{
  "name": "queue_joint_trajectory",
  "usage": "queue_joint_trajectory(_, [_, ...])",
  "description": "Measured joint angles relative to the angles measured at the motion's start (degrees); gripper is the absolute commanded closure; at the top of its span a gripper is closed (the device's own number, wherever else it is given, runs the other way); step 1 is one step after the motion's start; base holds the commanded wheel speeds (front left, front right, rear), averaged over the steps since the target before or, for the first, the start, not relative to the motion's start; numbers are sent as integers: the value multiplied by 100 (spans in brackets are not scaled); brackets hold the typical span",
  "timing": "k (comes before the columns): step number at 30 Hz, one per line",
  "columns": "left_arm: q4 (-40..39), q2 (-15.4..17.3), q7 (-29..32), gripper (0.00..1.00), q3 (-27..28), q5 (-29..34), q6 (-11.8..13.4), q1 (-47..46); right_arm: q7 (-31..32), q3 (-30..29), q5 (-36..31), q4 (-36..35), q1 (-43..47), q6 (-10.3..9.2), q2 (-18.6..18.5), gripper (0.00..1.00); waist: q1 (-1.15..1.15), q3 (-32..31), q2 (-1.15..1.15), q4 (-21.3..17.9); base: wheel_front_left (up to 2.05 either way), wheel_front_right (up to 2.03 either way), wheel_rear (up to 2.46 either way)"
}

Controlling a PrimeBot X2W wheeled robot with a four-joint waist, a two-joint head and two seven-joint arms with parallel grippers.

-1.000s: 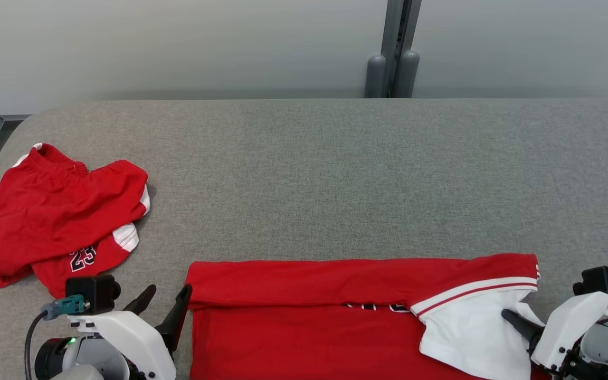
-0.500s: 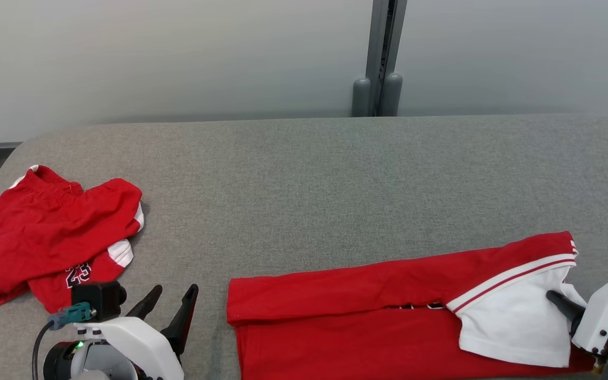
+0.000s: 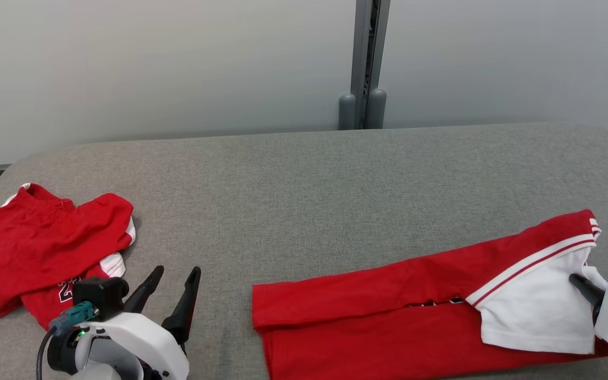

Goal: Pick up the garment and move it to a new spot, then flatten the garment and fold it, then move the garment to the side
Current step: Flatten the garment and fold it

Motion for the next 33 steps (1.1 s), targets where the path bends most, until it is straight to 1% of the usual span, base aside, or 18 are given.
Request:
queue_joint_trajectory(6, [147, -240, -47, 0, 282, 468, -133, 61, 417, -391, -183, -544, 34, -1, -31, 100, 0, -9, 0, 30, 0, 0, 0])
queue_joint_trajectory(12, [267, -500, -53, 0, 1026, 1094, -278, 414, 920, -604, -69, -1122, 9, -1, 59, 100, 0, -9, 0, 99, 0, 0, 0])
queue_joint_trajectory(17, [347, -772, -62, 0, 1457, 1485, -515, 693, 1295, -687, 144, -1503, -39, -1, 100, 100, 0, -14, 0, 172, 0, 0, 0])
queue_joint_trajectory(20, [458, -931, -62, 0, 1614, 1596, -665, 816, 1515, -664, 366, -1722, -41, -1, 235, 100, 0, -8, 0, 233, 0, 0, 0])
queue_joint_trajectory(25, [667, -1076, -62, 0, 1760, 1749, -867, 873, 1825, -549, 806, -1941, -8, -1, 552, 100, 0, 12, 0, 354, 0, 0, 0])
queue_joint_trajectory(29, [814, -1149, -62, 0, 1820, 1827, -969, 883, 1931, -383, 1129, -1967, 7, -1, 790, 100, 0, 27, 0, 473, 0, 0, 0])
queue_joint_trajectory(33, [933, -1221, -63, 0, 1850, 1864, -1057, 885, 1929, -109, 1283, -1825, -12, -1, 1009, 100, 0, 34, 0, 590, 0, 0, 0])
